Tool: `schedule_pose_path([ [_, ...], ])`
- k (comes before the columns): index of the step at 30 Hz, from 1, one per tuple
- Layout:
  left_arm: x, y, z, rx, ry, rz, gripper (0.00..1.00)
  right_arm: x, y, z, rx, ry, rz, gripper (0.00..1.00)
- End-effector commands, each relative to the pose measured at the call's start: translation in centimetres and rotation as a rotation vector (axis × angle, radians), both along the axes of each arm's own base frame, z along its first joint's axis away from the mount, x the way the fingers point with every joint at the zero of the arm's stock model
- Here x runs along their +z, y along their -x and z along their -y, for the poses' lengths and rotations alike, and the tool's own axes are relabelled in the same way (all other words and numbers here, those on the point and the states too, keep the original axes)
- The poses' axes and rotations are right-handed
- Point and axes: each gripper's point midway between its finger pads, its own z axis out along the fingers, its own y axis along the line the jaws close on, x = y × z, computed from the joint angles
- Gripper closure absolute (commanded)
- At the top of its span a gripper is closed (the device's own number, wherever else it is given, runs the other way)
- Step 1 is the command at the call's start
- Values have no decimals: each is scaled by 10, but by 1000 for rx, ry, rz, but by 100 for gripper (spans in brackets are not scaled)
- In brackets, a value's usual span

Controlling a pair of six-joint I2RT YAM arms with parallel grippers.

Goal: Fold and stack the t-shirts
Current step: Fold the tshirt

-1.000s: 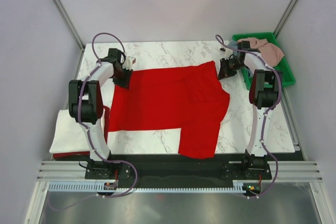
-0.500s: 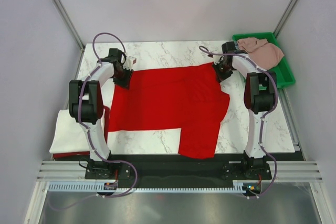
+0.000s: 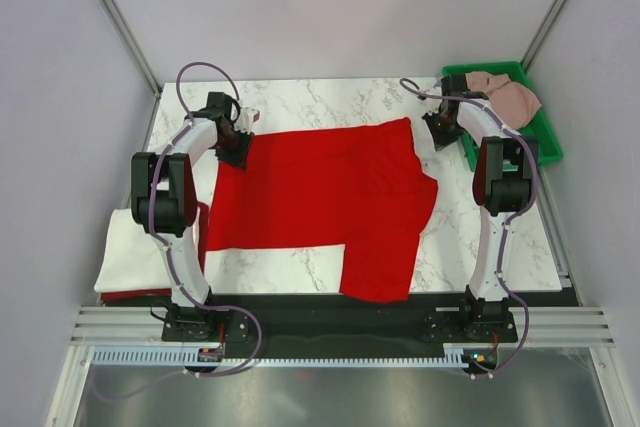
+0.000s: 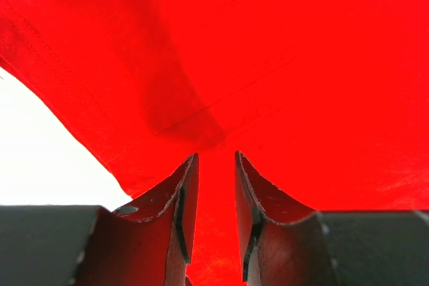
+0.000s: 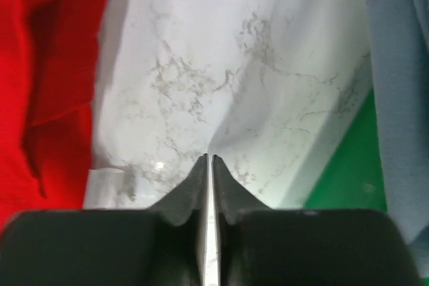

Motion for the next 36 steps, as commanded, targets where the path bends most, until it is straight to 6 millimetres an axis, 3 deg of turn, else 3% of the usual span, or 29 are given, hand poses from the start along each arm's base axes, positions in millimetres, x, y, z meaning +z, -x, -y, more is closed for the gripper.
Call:
schedule_pose_path([
  [1, 18, -10, 0, -20, -9, 63, 66, 38, -17, -28, 26, -133, 100, 79],
  [4, 18, -9, 1, -19, -11, 60, 66, 41, -15, -52, 76, -262, 89, 70],
  [7, 18, -10, -1, -23, -15, 61, 66, 38, -14, -57, 80, -294, 74, 70],
  [22, 10, -12, -3, -22, -37, 50, 66, 14, -30, -70, 96, -331, 41, 69],
  [29, 7, -15, -5, -20, -43, 46, 66, -4, -26, -78, 118, -319, 3, 69],
  [36, 3, -14, -5, -22, -46, 38, 66, 2, -24, -74, 132, -289, 13, 68],
])
